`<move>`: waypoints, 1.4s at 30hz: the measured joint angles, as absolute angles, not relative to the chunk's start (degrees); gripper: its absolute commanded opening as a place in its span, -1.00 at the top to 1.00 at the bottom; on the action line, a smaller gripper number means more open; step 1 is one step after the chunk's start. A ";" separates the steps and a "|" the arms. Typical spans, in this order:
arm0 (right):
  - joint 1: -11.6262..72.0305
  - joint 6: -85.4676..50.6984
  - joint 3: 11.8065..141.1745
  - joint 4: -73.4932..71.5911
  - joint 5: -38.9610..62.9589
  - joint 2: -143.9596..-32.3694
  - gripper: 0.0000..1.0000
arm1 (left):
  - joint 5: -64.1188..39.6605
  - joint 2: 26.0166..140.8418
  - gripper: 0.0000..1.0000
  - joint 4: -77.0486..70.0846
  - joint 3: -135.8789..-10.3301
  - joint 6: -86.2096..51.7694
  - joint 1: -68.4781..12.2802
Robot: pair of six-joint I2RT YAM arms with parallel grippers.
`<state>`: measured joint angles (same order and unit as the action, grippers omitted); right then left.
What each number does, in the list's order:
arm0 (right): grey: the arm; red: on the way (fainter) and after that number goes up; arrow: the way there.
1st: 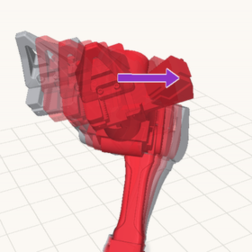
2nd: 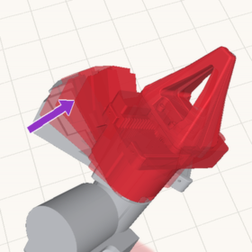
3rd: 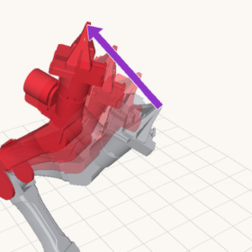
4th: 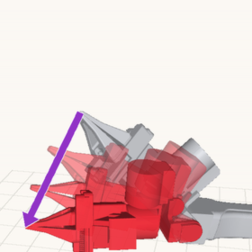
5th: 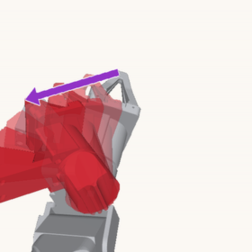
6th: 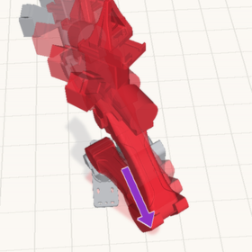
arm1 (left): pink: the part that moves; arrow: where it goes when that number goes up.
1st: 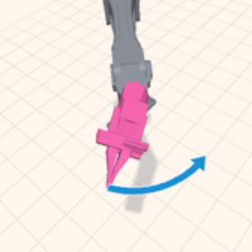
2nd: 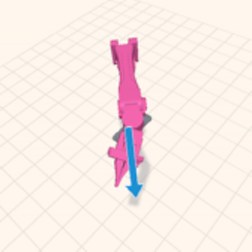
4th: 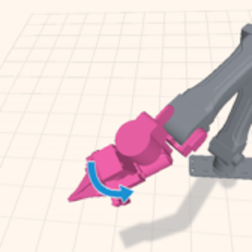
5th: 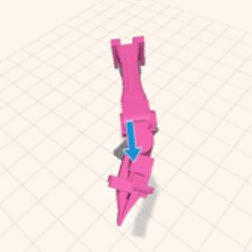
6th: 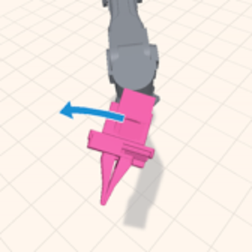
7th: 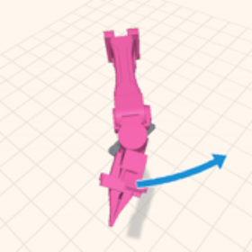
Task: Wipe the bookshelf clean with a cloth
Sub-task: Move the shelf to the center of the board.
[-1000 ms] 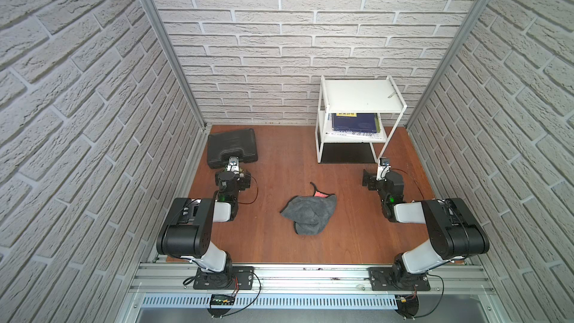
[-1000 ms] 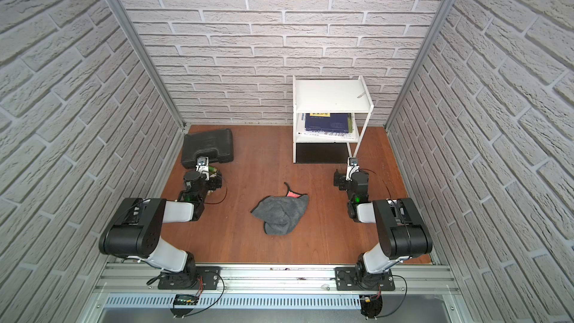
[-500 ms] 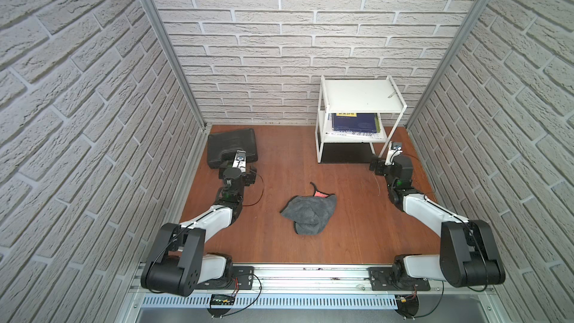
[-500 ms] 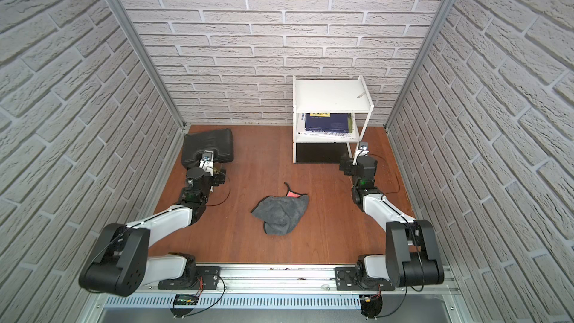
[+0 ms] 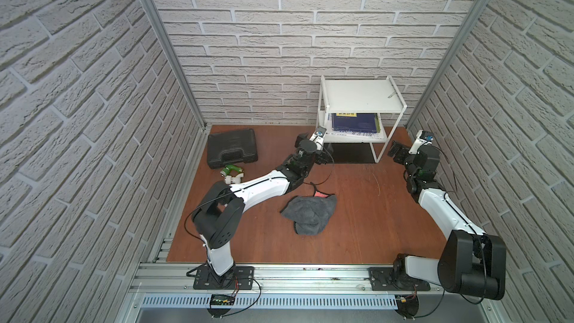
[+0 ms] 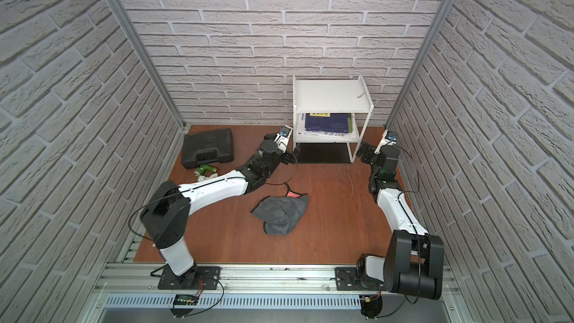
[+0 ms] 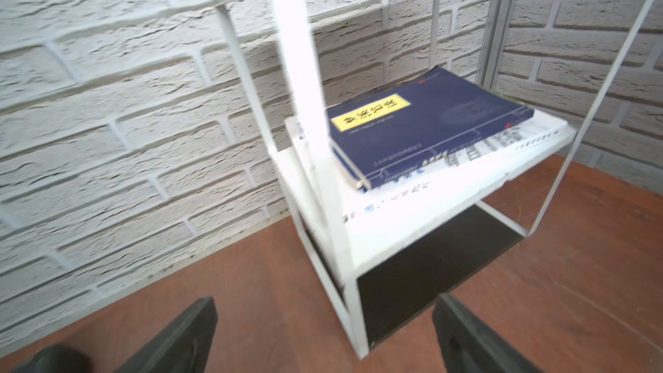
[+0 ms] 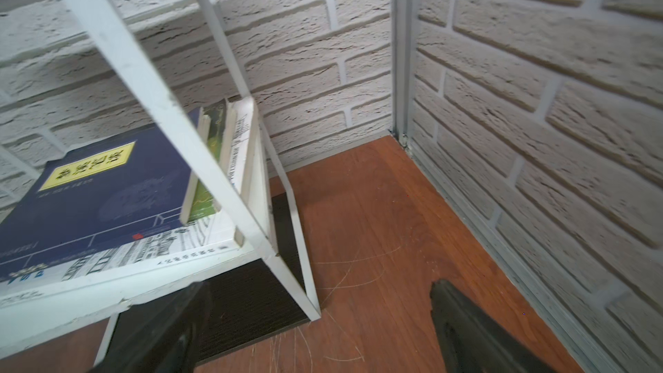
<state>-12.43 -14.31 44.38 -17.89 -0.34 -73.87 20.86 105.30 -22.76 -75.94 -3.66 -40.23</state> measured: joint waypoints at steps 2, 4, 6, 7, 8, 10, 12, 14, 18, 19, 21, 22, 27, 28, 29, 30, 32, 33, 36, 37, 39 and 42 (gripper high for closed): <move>-12.43 -13.19 44.75 -18.46 1.91 -74.24 -0.97 | 23.27 109.62 -0.97 -21.10 -82.24 -4.25 -40.32; -12.43 -12.01 45.28 -19.99 4.05 -75.00 -0.98 | 26.11 112.53 -0.96 -20.10 -86.70 -4.84 -39.97; -12.43 -10.85 45.67 -22.00 5.91 -75.94 -0.98 | 28.62 114.17 -0.85 -19.66 -89.41 -5.28 -39.33; -12.43 -10.31 45.89 -23.11 6.59 -76.55 -0.97 | 29.61 114.69 -0.79 -19.64 -90.28 -5.43 -38.98; -12.43 -9.80 46.17 -24.34 7.20 -77.36 -0.98 | 30.28 115.09 -0.69 -19.59 -91.02 -5.50 -38.57; -12.43 -8.91 47.09 -27.11 7.84 -79.68 -0.98 | 30.04 115.57 -0.53 -19.53 -92.01 -5.85 -37.67; -12.43 -8.19 48.45 -29.45 8.01 -82.52 -0.99 | 28.88 115.79 -0.38 -19.00 -92.49 -6.17 -37.34; -12.43 -7.90 50.72 -31.46 8.05 -86.26 -0.93 | 27.05 115.79 -0.15 -18.50 -92.62 -6.61 -37.36; -12.43 -7.68 53.63 -34.72 10.15 -90.91 -0.45 | 24.23 115.79 0.28 -18.09 -92.62 -6.17 -37.34; -12.43 -7.53 54.08 -35.46 11.11 -91.64 -0.28 | 23.53 115.74 0.35 -18.09 -92.49 -6.04 -37.36; -12.36 -7.49 54.46 -36.69 13.04 -92.38 0.07 | 22.33 115.35 0.51 -18.41 -91.61 -6.07 -37.30; -12.25 -7.53 54.41 -37.08 13.67 -92.40 0.23 | 21.63 114.91 0.60 -18.59 -90.87 -6.11 -37.23; -11.22 -3.46 53.49 -39.83 15.35 -91.83 0.93 | 16.32 111.37 1.00 -21.47 -85.17 -10.22 -36.47; -11.03 -2.57 53.06 -40.03 16.08 -91.55 0.94 | 16.36 110.37 1.00 -21.63 -83.85 -10.15 -36.42; -10.46 -2.09 52.58 -40.01 16.36 -91.00 0.94 | 16.12 109.16 1.00 -21.85 -82.30 -10.22 -36.12; -9.89 -2.15 51.94 -39.77 16.84 -90.32 0.94 | 16.03 107.94 1.00 -22.26 -80.58 -10.15 -35.75; -8.10 -1.61 50.33 -38.92 17.08 -88.27 0.94 | 15.86 105.10 1.00 -23.03 -76.90 -10.17 -34.96; -7.16 -1.72 49.47 -38.37 17.26 -87.20 0.94 | 15.99 103.31 1.00 -23.40 -74.65 -10.07 -34.57; -3.03 -1.58 46.50 -37.43 16.73 -83.61 0.94 | 16.10 97.49 1.00 -23.55 -67.99 -10.11 -32.99; -1.43 -1.54 45.41 -37.43 16.14 -82.50 0.94 | 16.08 95.64 1.00 -23.59 -65.91 -10.13 -32.32; 2.66 -1.41 43.31 -37.04 14.04 -79.99 0.94 | 15.90 91.59 1.00 -23.53 -61.67 -10.20 -30.65; 9.15 -1.54 40.62 -36.91 11.07 -77.01 0.94 | 15.57 85.19 1.00 -23.29 -55.33 -10.33 -27.86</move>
